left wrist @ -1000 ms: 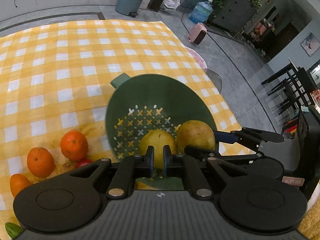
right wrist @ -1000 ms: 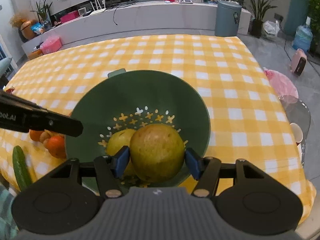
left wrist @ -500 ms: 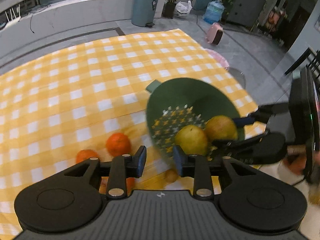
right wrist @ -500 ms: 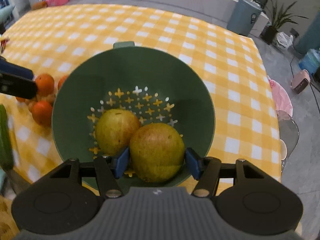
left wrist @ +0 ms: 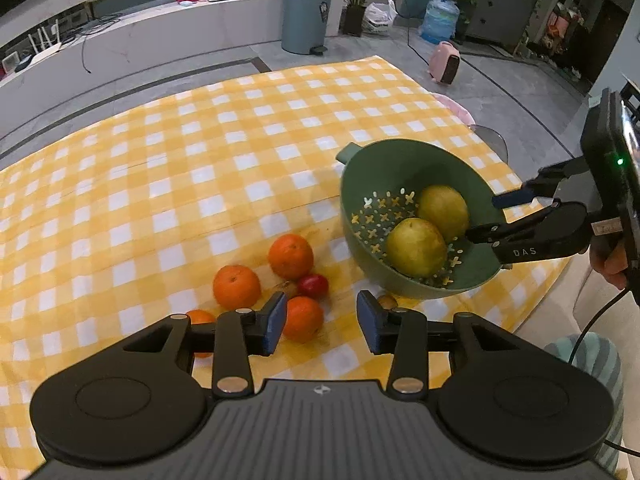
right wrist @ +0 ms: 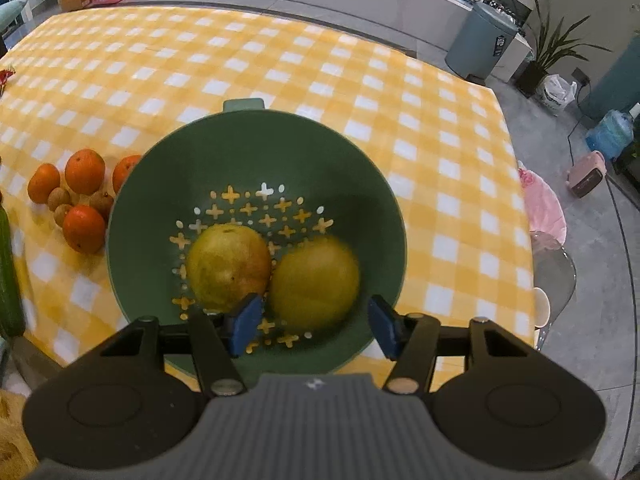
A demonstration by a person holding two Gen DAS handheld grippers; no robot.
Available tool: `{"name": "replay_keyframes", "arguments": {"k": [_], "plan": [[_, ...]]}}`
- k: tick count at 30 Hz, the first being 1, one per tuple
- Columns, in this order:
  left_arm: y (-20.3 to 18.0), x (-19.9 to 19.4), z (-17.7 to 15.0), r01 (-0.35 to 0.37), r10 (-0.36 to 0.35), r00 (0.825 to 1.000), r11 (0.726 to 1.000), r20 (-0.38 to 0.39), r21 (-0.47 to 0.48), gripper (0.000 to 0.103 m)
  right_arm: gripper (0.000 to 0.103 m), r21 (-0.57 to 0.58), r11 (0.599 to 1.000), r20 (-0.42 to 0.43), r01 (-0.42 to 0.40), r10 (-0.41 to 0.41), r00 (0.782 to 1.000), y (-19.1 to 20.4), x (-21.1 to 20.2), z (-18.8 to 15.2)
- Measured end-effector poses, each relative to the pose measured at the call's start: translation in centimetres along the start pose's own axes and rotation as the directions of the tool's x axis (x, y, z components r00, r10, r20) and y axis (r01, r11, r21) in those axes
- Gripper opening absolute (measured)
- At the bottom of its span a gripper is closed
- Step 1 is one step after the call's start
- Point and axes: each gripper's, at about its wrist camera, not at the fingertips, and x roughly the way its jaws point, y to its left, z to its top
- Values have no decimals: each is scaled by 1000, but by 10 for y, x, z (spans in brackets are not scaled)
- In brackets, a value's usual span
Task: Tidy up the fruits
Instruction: 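Carry both pears into the green colander and open both tools, then lift both open tools out of the colander and back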
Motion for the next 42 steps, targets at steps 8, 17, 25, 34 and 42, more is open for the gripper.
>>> {"name": "replay_keyframes", "arguments": {"k": [8,17,25,34,42], "plan": [[11,-23,-11,-28,27,999,999,18,19,48,22,52,998,6,-35,34,999,5,-3,-7],[10,-54,-29,-91,75,992,984,104,155,50,37,103,989,189,-106,85,978,32,-67,-29],[24,-73,-47,-180,136,964,966,229,184,63,48,217,960,303,-177,106,947,72,-92,-61],[45,-79,-67,-120,74,975,968,209,220,73,57,315,912,443,-261,102,891,128,-90,-88],[61,-62,-81,-69,43,987,983,153,170,67,57,343,927,408,-151,-2,913,154,-67,-99]]}}
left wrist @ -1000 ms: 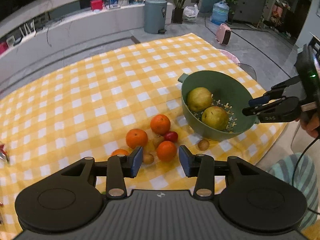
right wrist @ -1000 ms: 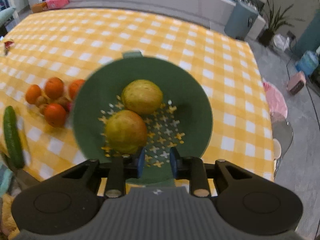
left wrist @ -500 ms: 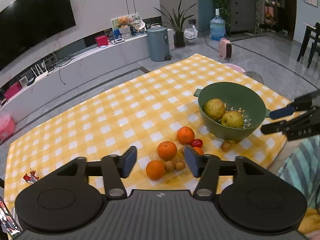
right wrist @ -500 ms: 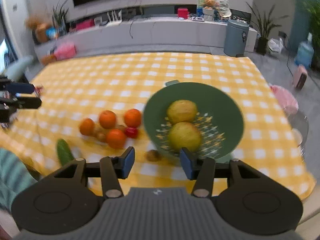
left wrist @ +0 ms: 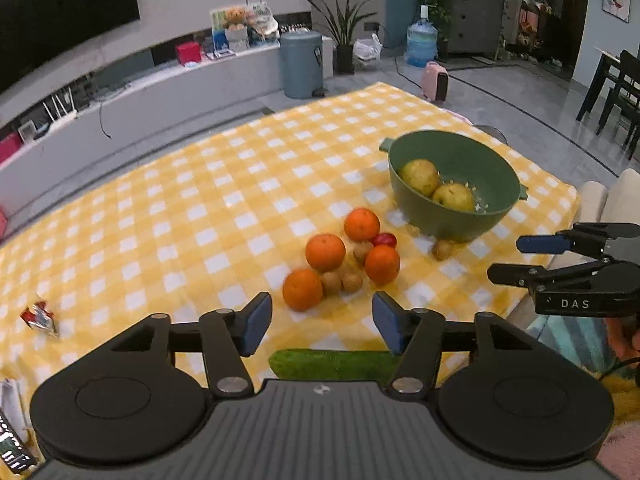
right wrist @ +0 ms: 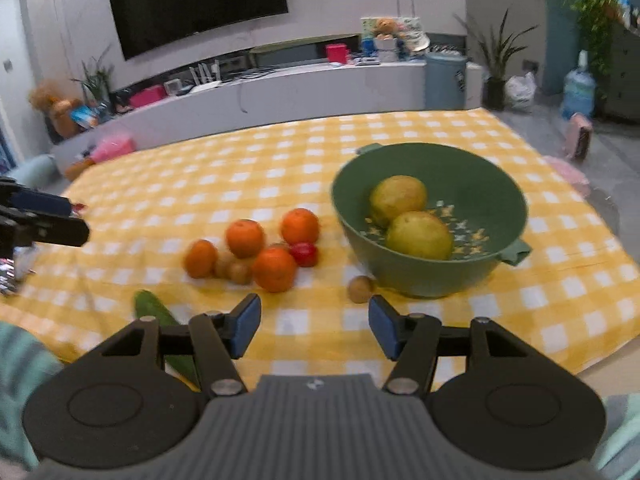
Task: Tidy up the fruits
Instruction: 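Lift both open tools out of the colander and back, then grasp an orange with the left tool while the right tool grasps a brown kiwi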
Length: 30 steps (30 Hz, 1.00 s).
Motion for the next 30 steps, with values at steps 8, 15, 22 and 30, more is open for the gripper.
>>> {"name": "replay_keyframes", "arguments": {"k": [8,15,22,30], "plan": [[0,30,2,-26,27,998,999,-55,23,59,48,9,999,-21,49,-49,999,-6,24,-2],[5,62,8,-25,28,995,999,-97,28,59,31,20,998,-34,51,-51,998,-14,46,0],[11,87,14,-16,15,994,1000,-105,-9,59,29,42,996,-46,73,-71,996,-23,71,3],[24,114,12,-20,12,993,997,-119,-72,59,29,68,996,-55,57,-53,997,-28,93,-2]]}}
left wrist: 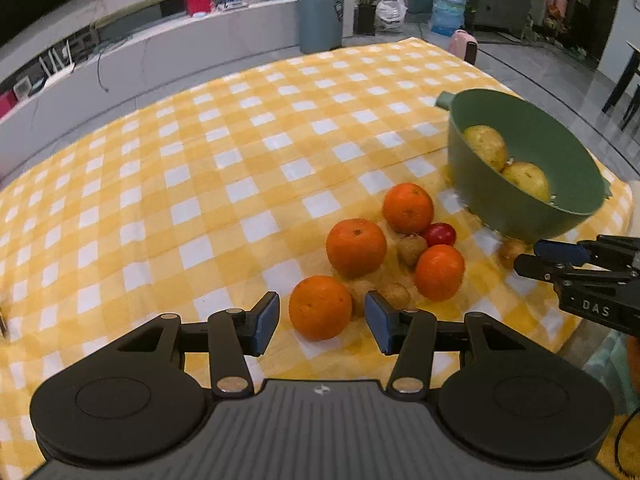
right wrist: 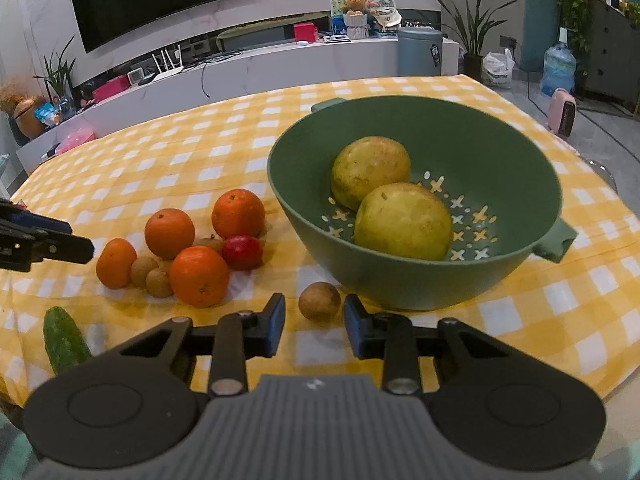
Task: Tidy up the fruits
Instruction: 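Grasp an orange with the left tool while the right tool grasps a brown kiwi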
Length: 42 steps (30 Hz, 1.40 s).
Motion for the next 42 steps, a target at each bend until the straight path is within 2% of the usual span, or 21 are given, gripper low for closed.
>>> {"name": "replay_keyframes", "arguments": {"k": [10,13,19,26,30,37,42], "plan": [[13,26,0,49,-52,998,995,-35,-87,58,29,24,1000,-9,-10,11,1000,0,11,-1],[15,30,-2,55,-59,997,993,-39,-102,54,28,35,999,-16,-8,9,1000,-1,13,0],[17,32,-4,63,-67,997,992,-36,-111,52,22,56,998,-33,-3,5,999,-4,18,0],[16,32,-4,65,-70,997,991,-39,-117,49,22,61,998,-37,-11,13,999,-4,20,-1],[10,31,-4,39,-44,998,994,-44,-103,48,21,56,998,-32,-22,24,999,-4,19,-1],[8,12,1,1,-4,1000,993,-26,-120,48,20,8,999,1,-46,46,999,3,9,-2],[-3,-15,11,17,-15,1000,993,18,-120,48,20,-31,996,37,-80,81,996,7,-8,-3]]}}
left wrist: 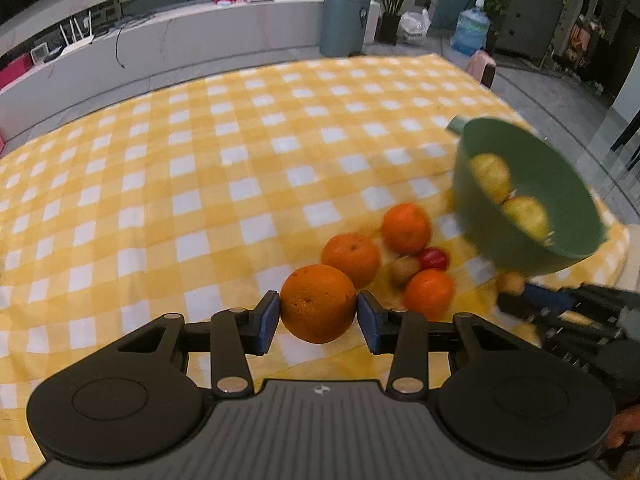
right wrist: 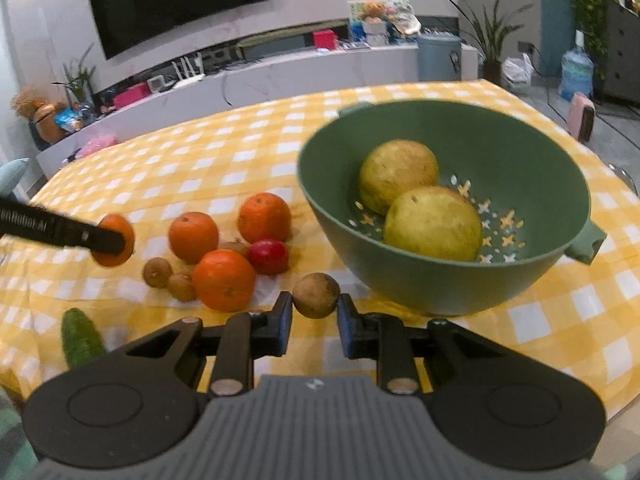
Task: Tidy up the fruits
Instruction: 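Grasp an orange with the left tool while the right tool grasps a brown kiwi, then lower the orange and kiwi into the colander and open both tools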
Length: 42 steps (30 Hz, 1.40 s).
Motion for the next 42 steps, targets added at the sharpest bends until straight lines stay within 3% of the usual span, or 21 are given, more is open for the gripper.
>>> {"name": "replay_keyframes", "arguments": {"k": [11,17,22,26,29,33,37,42], "plan": [[-59,-30,28,143,-146,988,988,46,60,48,20,-43,999,108,-29,34,994,-8,-64,12],[-100,-22,46,194,-199,980,971,27,138,47,20,-104,994,85,17,-8,996,-39,-79,37],[-132,-5,57,210,-213,977,951,-12,227,47,20,-144,989,-15,25,-27,1000,-74,-69,61],[-152,14,65,206,-192,978,936,-76,285,47,20,-174,985,-112,-16,-4,994,-95,-52,79],[-164,26,73,193,-158,978,927,-133,321,48,20,-186,981,-196,-55,18,980,-104,-36,90],[-171,40,82,219,-155,966,916,-205,337,48,20,-172,979,-296,-109,54,954,-113,-12,101],[-176,56,89,198,-113,963,913,-246,356,48,20,-149,980,-376,-133,69,924,-121,6,105],[-179,76,94,205,-83,946,902,-315,379,48,20,-172,973,-440,-154,64,896,-120,20,106]]}}
